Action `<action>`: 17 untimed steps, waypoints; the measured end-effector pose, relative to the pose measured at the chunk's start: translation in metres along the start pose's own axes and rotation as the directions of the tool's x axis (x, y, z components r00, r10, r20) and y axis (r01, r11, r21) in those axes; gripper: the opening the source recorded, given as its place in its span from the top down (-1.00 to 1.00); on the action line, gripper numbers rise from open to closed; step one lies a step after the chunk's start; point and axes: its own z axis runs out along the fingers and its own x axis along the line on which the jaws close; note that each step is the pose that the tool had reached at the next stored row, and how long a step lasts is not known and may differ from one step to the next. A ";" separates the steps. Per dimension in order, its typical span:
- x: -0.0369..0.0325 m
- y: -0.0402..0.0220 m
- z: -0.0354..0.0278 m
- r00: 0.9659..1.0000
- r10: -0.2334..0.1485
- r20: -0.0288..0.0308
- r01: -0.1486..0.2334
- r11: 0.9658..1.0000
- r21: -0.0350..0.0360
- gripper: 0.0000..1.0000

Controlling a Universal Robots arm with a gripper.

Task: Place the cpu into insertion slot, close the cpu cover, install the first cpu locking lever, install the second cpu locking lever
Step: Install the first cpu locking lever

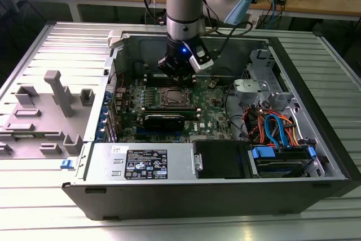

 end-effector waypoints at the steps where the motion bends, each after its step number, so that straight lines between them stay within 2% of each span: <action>1: -0.0001 0.0000 0.0002 1.000 0.000 0.000 0.000 1.000 0.000 0.79; 9: -0.0006 -0.0003 0.0036 1.000 0.000 0.000 0.000 1.000 0.000 0.79; 17: -0.0008 -0.0003 0.0041 1.000 0.000 0.000 0.000 1.000 0.000 0.79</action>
